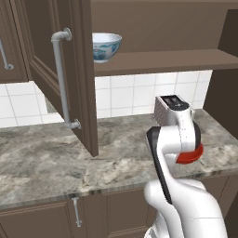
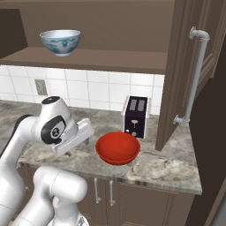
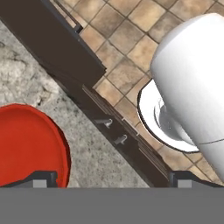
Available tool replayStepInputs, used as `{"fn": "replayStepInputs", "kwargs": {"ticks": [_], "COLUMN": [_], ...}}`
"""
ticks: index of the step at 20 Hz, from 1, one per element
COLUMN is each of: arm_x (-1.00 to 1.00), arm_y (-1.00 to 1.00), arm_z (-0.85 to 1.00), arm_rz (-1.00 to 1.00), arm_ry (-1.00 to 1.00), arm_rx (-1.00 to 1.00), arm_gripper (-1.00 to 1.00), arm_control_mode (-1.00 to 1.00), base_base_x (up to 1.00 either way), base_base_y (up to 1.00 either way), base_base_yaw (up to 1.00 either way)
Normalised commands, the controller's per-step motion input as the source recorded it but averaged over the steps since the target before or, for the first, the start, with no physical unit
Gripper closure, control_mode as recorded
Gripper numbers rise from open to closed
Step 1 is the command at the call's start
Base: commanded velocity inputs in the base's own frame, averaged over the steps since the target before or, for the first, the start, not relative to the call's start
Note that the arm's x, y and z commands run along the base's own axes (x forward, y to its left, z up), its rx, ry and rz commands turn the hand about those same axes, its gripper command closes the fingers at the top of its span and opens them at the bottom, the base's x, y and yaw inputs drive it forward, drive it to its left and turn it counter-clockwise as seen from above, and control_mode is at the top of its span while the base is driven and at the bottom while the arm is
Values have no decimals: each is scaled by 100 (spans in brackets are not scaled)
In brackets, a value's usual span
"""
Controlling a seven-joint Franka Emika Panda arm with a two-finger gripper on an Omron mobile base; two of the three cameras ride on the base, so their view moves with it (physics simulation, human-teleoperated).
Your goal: Open the cabinet. Pick the bowls from the counter and place them in the cabinet. Then close the cabinet.
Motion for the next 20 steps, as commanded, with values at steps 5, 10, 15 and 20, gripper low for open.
{"fn": "replayStepInputs", "kwargs": {"ticks": [5,10,15,20], "arm_x": [26,19,9,13], "arm_y": [-2,0,0,0], "arm_z": [-7,-15,-22,-24], "arm_rz": [-6,-13,-12,-11], "arm_ry": [0,0,0,0], "arm_rx": [0,0,1,2], "arm_gripper": [-100,-100,-100,-100], "arm_control_mode": [-100,-100,-100,-100], "base_base_x": [0,0,0,0], "base_base_y": [0,0,0,0], "base_base_yaw": [0,0,0,0]}}
